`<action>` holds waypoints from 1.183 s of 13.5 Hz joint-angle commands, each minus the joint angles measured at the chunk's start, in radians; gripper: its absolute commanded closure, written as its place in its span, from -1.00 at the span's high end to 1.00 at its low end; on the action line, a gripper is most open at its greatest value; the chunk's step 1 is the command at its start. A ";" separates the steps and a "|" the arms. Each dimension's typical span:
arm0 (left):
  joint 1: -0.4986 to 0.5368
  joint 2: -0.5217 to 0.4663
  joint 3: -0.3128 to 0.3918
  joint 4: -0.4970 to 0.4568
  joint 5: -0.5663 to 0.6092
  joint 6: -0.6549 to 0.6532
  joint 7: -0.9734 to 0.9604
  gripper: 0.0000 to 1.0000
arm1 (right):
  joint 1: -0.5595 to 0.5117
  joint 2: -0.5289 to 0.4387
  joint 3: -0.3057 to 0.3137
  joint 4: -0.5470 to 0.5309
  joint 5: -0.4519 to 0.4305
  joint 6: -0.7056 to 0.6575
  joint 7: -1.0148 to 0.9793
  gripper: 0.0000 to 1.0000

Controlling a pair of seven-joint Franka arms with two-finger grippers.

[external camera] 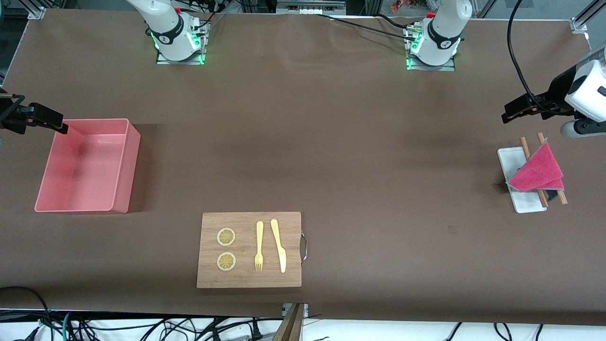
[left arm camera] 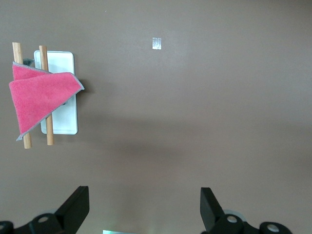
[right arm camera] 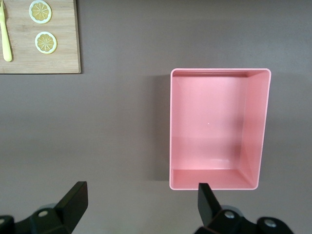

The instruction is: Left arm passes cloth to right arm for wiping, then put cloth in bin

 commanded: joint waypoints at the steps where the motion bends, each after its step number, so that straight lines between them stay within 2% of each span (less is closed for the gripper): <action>1: 0.006 0.010 -0.001 0.026 -0.003 -0.006 0.007 1.00 | -0.008 0.006 0.005 0.019 0.016 -0.008 -0.004 1.00; 9: 0.028 0.036 -0.003 0.028 -0.005 -0.017 0.008 1.00 | -0.008 0.006 0.005 0.019 0.018 -0.005 -0.001 1.00; 11: 0.041 0.108 0.002 0.046 0.012 0.012 0.010 1.00 | -0.008 0.006 0.003 0.019 0.016 -0.005 0.001 1.00; 14: 0.144 0.182 0.008 0.060 0.020 0.022 0.094 1.00 | -0.008 0.006 0.003 0.019 0.019 -0.005 0.004 1.00; 16: 0.210 0.252 0.005 0.054 0.102 0.095 0.114 1.00 | -0.006 0.006 0.005 0.019 0.018 -0.005 0.004 1.00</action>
